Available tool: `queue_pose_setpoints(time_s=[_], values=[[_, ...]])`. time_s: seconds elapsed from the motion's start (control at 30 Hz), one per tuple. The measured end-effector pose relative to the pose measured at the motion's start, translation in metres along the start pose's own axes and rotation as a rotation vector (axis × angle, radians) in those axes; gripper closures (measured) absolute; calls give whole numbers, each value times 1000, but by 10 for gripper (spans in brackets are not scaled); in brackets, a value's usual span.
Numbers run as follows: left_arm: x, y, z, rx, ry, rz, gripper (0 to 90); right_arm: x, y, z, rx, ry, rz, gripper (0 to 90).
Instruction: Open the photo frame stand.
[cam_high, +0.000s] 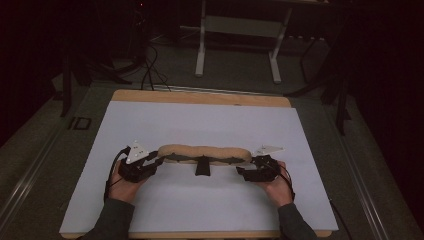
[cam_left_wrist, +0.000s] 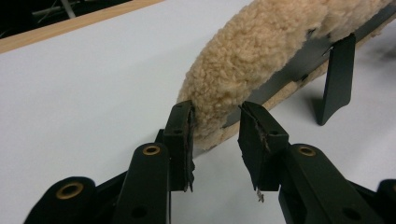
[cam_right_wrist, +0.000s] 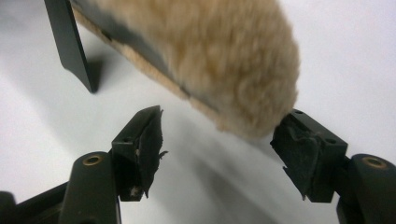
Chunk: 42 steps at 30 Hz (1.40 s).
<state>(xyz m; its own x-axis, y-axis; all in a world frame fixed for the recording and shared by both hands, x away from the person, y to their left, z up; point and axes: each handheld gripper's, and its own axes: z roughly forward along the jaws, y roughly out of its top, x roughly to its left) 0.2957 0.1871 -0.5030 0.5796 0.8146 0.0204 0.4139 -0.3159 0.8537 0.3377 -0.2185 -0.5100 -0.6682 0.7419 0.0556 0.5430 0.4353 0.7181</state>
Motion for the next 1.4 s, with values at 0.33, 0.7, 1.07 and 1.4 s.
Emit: queue_pose_setpoints(time_s=[0.33,0.7,1.07,1.4], values=[[3,1,-6,-24,-8,-25,609,1,-6,-4,-4,19,44,313],[11,6,-20,-98,-8,-59,567,6,-6,-3,-1,65,54,262],[20,8,-22,-115,-6,-134,530,9,-5,-3,30,112,67,215],[29,7,-20,-110,26,-174,538,13,-4,-3,29,144,65,182]])
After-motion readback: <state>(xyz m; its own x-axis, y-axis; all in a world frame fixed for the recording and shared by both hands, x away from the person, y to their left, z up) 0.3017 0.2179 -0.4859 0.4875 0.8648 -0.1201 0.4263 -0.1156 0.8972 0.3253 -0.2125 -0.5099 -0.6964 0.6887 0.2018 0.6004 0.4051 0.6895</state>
